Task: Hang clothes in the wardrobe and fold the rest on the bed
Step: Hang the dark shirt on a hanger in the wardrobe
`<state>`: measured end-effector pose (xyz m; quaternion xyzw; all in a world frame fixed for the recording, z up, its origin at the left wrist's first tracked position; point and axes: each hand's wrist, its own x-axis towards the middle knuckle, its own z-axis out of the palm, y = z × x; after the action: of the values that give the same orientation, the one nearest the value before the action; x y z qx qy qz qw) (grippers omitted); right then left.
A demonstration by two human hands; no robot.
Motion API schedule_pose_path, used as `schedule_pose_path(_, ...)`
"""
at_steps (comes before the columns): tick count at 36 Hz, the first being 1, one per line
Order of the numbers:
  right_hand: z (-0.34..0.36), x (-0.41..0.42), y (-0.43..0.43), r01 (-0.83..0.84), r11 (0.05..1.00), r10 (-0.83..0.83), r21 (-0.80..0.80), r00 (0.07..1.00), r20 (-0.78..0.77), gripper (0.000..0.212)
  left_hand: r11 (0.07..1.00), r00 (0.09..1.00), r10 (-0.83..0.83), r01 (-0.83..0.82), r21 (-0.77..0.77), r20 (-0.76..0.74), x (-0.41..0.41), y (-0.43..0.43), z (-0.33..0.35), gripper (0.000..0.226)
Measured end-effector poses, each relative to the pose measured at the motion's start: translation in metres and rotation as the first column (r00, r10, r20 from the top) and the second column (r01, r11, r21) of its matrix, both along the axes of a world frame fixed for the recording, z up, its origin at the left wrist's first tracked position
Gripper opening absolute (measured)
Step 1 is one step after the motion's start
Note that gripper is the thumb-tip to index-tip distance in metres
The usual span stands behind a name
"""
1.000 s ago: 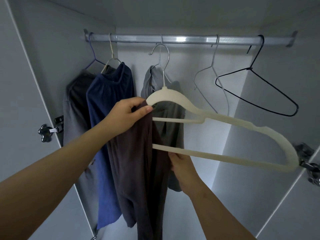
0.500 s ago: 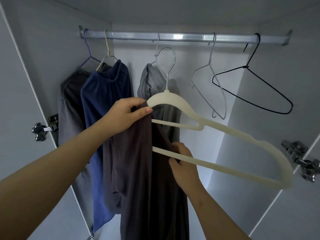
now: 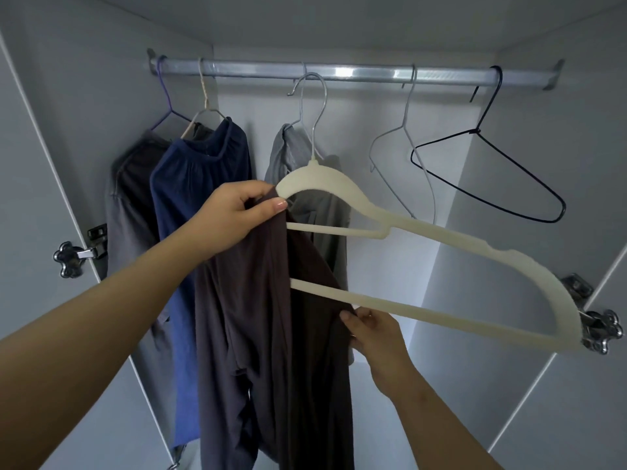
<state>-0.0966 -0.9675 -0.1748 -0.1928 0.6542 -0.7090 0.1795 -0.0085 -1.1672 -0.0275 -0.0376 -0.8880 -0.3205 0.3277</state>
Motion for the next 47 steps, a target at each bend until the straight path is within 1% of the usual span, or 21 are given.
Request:
schedule_pose_path(2, 0.000, -0.004, 0.003, -0.035, 0.999, 0.036, -0.004, 0.999, 0.036, 0.018, 1.000, 1.000, -0.001, 0.001, -0.008, 0.003, 0.003, -0.003, 0.002, 0.021)
schedule_pose_path(3, 0.001, -0.005, 0.003, -0.037, 0.999, 0.037, 0.019, 0.999, 0.020, 0.020, 1.000, 1.000, -0.004, 0.004, -0.016, 0.014, 0.004, -0.004, 0.002, 0.023)
schedule_pose_path(6, 0.006, -0.005, 0.003, -0.006, 0.998, 0.013, 0.067, 0.995, -0.096, 0.024, 0.999, 0.999, -0.019, 0.020, -0.035, 0.036, 0.007, -0.005, 0.003, 0.024)
schedule_pose_path(8, 0.006, -0.003, 0.003, -0.027, 0.994, 0.047, 0.105, 0.981, -0.186, 0.022, 0.999, 0.999, -0.025, 0.025, -0.037, 0.025, 0.006, -0.005, 0.004, 0.023)
schedule_pose_path(10, 0.003, 0.001, 0.005, -0.057, 0.988, 0.087, 0.144, 0.973, -0.214, 0.023, 0.999, 1.000, -0.014, 0.014, -0.035, 0.003, 0.005, -0.006, 0.006, 0.024)
schedule_pose_path(12, 0.002, 0.003, 0.006, -0.094, 0.982, 0.124, 0.165, 0.975, -0.186, 0.022, 0.999, 1.000, 0.001, -0.001, -0.037, -0.004, 0.004, -0.007, 0.007, 0.025)
schedule_pose_path(14, 0.000, 0.005, 0.007, -0.170, 0.966, 0.200, 0.194, 0.969, -0.146, 0.012, 0.999, 1.000, 0.008, -0.008, -0.039, 0.003, 0.004, -0.007, 0.008, 0.025)
schedule_pose_path(17, -0.009, 0.006, 0.009, -0.235, 0.921, 0.284, 0.311, 0.951, -0.124, 0.013, 1.000, 1.000, 0.005, -0.006, -0.021, -0.016, 0.004, -0.009, 0.009, 0.022)
schedule_pose_path(20, -0.020, 0.006, 0.012, -0.252, 0.888, 0.304, 0.385, 0.949, -0.080, 0.011, 0.999, 0.998, 0.041, -0.041, 0.000, -0.057, 0.004, -0.013, 0.011, 0.015)
schedule_pose_path(22, -0.030, 0.003, 0.014, -0.231, 0.871, 0.286, 0.433, 0.956, -0.066, 0.009, 0.998, 0.994, 0.066, -0.065, 0.012, -0.083, 0.005, -0.015, 0.013, 0.021)
schedule_pose_path(26, -0.045, -0.003, 0.020, -0.136, 0.824, 0.228, 0.550, 0.968, -0.103, 0.008, 0.997, 0.993, 0.075, -0.077, -0.010, -0.095, 0.006, -0.023, 0.017, 0.032)
schedule_pose_path(27, -0.048, -0.005, 0.022, -0.103, 0.806, 0.218, 0.583, 0.967, -0.130, 0.008, 0.997, 0.993, 0.076, -0.077, -0.006, -0.094, 0.007, -0.025, 0.018, 0.032)
schedule_pose_path(30, -0.052, -0.010, 0.028, -0.009, 0.733, 0.202, 0.680, 0.958, -0.205, 0.021, 0.997, 0.993, 0.074, -0.075, -0.012, -0.097, 0.012, -0.027, 0.020, 0.022)
schedule_pose_path(33, -0.055, -0.017, 0.033, 0.055, 0.683, 0.164, 0.728, 0.960, -0.227, 0.029, 0.998, 0.996, 0.056, -0.058, -0.025, -0.070, 0.015, -0.032, 0.018, 0.016)
schedule_pose_path(35, -0.053, -0.020, 0.036, 0.082, 0.680, 0.141, 0.729, 0.961, -0.239, 0.031, 1.000, 0.999, 0.020, -0.021, -0.020, -0.046, 0.018, -0.036, 0.016, 0.023)
schedule_pose_path(37, -0.049, -0.024, 0.037, 0.094, 0.745, 0.081, 0.660, 0.970, -0.230, 0.025, 0.999, 1.000, 0.003, -0.003, -0.039, -0.003, 0.022, -0.040, 0.014, 0.026)
schedule_pose_path(38, -0.046, -0.025, 0.038, 0.080, 0.801, 0.045, 0.593, 0.980, -0.193, 0.020, 0.999, 1.000, -0.002, 0.003, -0.049, 0.015, 0.024, -0.041, 0.013, 0.025)
schedule_pose_path(40, -0.038, -0.026, 0.040, 0.001, 0.892, 0.022, 0.451, 0.999, -0.047, 0.019, 0.998, 0.999, -0.013, 0.017, -0.064, 0.050, 0.027, -0.045, 0.009, 0.024)
schedule_pose_path(42, -0.029, -0.025, 0.042, -0.066, 0.945, 0.050, 0.322, 0.997, 0.058, 0.020, 0.996, 0.996, -0.027, 0.034, -0.088, 0.082, 0.030, -0.050, 0.004, 0.027)
schedule_pose_path(45, -0.019, -0.030, 0.045, -0.078, 0.954, 0.063, 0.289, 0.996, 0.061, 0.020, 0.986, 0.993, -0.013, 0.033, -0.166, 0.119, 0.033, -0.058, -0.004, 0.031)
schedule_pose_path(47, -0.012, -0.033, 0.044, -0.100, 0.949, 0.071, 0.298, 0.992, 0.105, 0.021, 0.973, 0.993, 0.002, 0.024, -0.229, 0.114, 0.034, -0.061, -0.011, 0.021)
